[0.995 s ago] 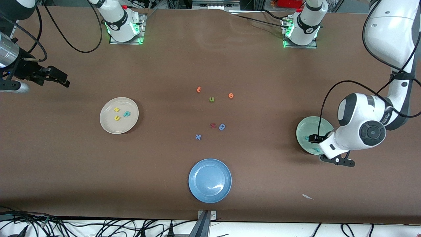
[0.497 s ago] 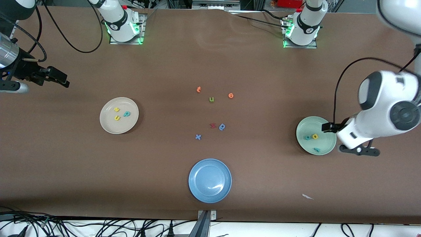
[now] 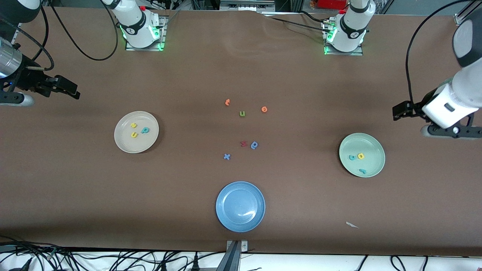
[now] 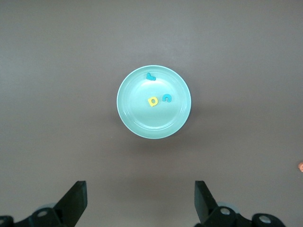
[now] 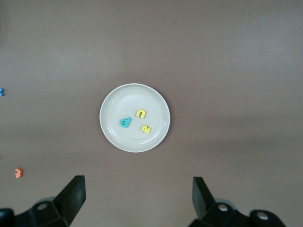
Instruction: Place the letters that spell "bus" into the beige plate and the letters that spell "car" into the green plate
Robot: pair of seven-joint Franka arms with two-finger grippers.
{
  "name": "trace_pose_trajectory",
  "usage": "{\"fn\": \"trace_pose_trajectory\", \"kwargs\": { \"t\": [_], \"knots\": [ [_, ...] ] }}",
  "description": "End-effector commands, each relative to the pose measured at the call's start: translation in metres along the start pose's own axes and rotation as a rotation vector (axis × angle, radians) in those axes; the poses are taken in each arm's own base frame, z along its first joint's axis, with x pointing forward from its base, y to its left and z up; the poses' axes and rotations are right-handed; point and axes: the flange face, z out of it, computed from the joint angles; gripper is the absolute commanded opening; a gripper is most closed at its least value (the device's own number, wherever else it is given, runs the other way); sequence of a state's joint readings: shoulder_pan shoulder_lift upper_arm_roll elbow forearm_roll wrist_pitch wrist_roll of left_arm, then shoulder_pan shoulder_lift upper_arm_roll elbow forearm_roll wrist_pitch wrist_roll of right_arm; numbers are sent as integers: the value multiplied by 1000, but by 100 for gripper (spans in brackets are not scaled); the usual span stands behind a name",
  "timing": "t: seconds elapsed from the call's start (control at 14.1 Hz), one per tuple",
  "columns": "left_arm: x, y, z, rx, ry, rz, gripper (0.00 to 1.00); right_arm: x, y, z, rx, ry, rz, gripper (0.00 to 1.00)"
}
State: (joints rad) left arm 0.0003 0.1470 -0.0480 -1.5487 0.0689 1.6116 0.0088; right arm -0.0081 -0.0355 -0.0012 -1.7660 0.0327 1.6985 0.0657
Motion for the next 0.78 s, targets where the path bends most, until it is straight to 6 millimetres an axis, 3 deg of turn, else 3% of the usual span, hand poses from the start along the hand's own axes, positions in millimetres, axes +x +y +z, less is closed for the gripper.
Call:
{"fn": "trace_pose_trajectory", "kwargs": {
  "t": [0.0,0.43,0.71],
  "knots": [
    [-20,-1,-19,-18,33,26,100,2,-1,-6,-1,-6,-16,100],
    [-33,-5,-13,-48,58,9,100,2,-1,-6,-2,-5,-14,100],
    [-28,-8,-5,-47,34,7,100,2,-1,-5,-4,-6,-15,100]
  ]
}}
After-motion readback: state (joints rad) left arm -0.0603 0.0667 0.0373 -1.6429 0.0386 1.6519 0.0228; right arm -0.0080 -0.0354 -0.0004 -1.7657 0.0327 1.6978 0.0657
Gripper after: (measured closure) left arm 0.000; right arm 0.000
